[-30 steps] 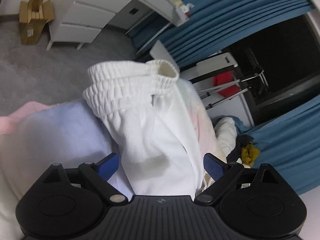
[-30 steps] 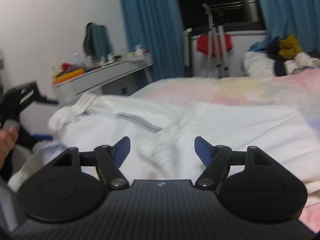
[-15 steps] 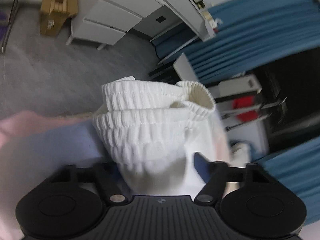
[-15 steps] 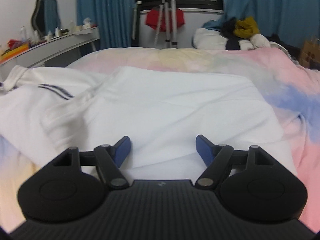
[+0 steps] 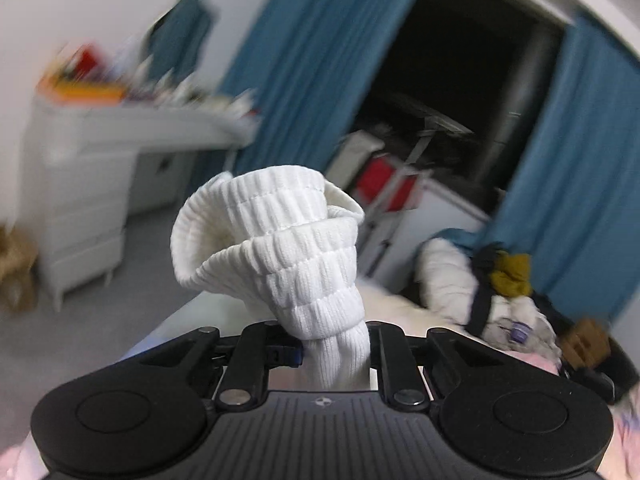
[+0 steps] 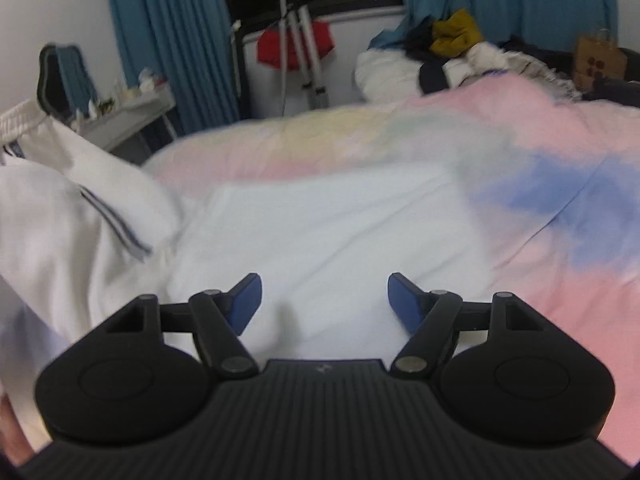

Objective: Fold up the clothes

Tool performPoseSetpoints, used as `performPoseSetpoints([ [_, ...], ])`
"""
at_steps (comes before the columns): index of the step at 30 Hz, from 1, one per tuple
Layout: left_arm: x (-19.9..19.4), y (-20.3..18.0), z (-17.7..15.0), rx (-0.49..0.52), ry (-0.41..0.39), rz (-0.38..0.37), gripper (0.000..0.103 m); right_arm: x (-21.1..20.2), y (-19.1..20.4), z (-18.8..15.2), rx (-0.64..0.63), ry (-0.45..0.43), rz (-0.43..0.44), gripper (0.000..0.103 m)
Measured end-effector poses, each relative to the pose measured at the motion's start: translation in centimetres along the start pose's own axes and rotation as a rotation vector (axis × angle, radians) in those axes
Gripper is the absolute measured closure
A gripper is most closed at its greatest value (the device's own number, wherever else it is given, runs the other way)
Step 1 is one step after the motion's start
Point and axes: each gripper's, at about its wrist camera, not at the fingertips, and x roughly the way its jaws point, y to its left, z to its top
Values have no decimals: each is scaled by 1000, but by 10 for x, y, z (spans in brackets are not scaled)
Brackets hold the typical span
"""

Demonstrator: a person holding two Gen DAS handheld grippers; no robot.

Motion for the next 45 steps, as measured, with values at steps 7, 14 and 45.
performPoseSetpoints([
  [7,11,-183,-62,151,-84,-129,84,-59,-83,46,127,-80,-128,31],
  [14,54,-320,-238,466,41,-235,85,-68,-187,31,480,-132,-71,29],
  [45,36,-180,-272,1028,150,-335,25,22,-186,53,518,15,466,30],
])
